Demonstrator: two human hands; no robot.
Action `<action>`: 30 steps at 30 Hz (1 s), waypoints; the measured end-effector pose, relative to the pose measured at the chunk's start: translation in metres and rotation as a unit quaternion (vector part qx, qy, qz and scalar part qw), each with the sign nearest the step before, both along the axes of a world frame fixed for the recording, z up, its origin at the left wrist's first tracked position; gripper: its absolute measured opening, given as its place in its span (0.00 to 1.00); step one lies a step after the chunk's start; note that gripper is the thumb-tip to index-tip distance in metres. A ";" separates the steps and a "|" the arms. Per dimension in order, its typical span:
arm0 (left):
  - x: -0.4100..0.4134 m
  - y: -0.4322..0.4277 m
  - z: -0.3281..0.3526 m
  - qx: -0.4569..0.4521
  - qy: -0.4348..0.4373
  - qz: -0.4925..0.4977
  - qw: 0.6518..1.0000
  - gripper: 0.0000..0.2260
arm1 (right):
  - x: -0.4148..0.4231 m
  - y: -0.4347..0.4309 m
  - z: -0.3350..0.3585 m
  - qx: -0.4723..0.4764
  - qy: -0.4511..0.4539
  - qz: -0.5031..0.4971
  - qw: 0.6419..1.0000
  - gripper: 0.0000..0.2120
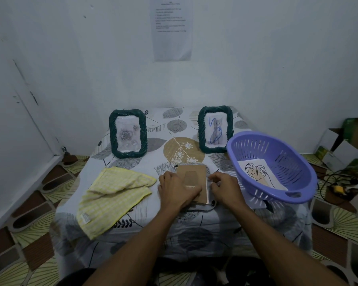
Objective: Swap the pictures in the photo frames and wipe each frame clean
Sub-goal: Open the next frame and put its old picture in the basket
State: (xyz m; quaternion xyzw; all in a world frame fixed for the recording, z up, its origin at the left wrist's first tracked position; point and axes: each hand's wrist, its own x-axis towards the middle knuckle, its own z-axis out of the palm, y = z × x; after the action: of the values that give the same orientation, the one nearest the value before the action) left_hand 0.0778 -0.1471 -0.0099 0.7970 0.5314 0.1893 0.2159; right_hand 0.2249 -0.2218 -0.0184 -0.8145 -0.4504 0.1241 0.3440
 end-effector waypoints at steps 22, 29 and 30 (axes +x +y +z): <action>-0.081 0.061 -0.005 0.169 -0.018 -0.027 0.985 0.22 | -0.042 0.030 0.038 0.076 0.295 -0.034 0.952 0.07; -0.152 0.096 -0.035 0.184 0.134 -0.061 0.972 0.28 | -0.075 0.048 0.039 0.064 0.291 -0.026 0.954 0.06; -0.156 0.100 -0.035 0.178 0.129 -0.059 0.974 0.29 | -0.081 0.054 0.039 0.056 0.288 -0.019 0.956 0.07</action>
State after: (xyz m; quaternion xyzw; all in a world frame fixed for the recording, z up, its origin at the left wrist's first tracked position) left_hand -0.0786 -0.0473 -0.0445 0.8701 0.4648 0.1636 0.0112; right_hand 0.1442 -0.1682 0.0202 -0.7318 -0.3232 0.3216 0.5065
